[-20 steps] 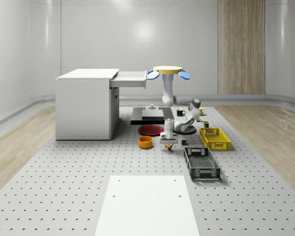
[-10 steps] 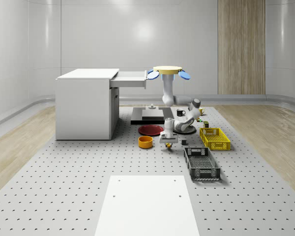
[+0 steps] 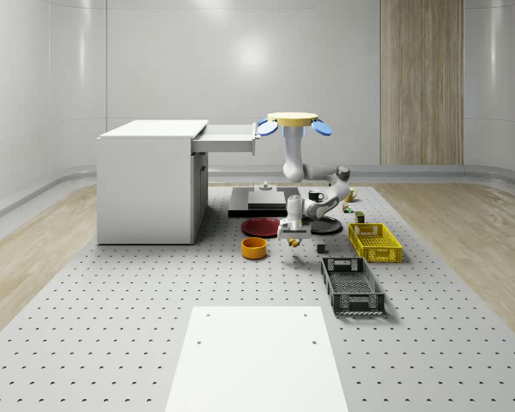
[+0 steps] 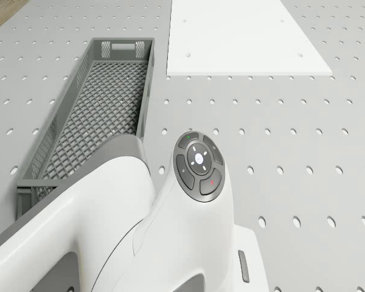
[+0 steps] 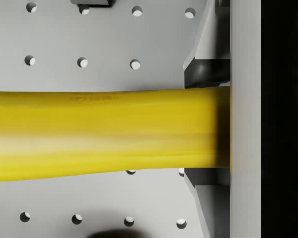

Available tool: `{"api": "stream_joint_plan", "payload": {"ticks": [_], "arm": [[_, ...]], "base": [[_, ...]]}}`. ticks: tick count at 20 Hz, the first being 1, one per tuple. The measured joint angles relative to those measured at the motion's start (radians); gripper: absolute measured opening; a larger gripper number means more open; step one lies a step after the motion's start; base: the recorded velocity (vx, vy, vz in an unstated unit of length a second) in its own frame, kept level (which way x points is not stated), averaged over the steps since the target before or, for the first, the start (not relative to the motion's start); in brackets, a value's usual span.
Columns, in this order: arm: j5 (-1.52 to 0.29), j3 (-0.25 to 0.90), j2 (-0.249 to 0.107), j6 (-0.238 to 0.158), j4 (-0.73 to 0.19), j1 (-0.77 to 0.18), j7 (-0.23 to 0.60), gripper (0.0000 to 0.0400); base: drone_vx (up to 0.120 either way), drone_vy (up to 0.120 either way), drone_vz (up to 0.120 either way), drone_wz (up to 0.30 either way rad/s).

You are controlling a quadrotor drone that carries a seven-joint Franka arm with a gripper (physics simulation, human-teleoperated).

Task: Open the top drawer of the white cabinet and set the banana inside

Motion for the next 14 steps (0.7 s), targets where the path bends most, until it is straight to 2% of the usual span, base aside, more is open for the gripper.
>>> {"api": "stream_joint_plan", "payload": {"ticks": [2,6,14], "arm": [[-0.012,-0.012,-0.003,-0.005,-0.005,-0.002,0.000,0.0190],[-0.025,-0.026,-0.007,-0.009,-0.011,-0.005,0.000,0.0190],[-0.036,-0.035,-0.014,-0.007,-0.014,-0.004,-0.005,0.0190]], "base": [[-0.060,0.020,0.120,0.000],[-0.120,0.100,0.120,0.000],[-0.120,0.000,0.120,0.000]]}}
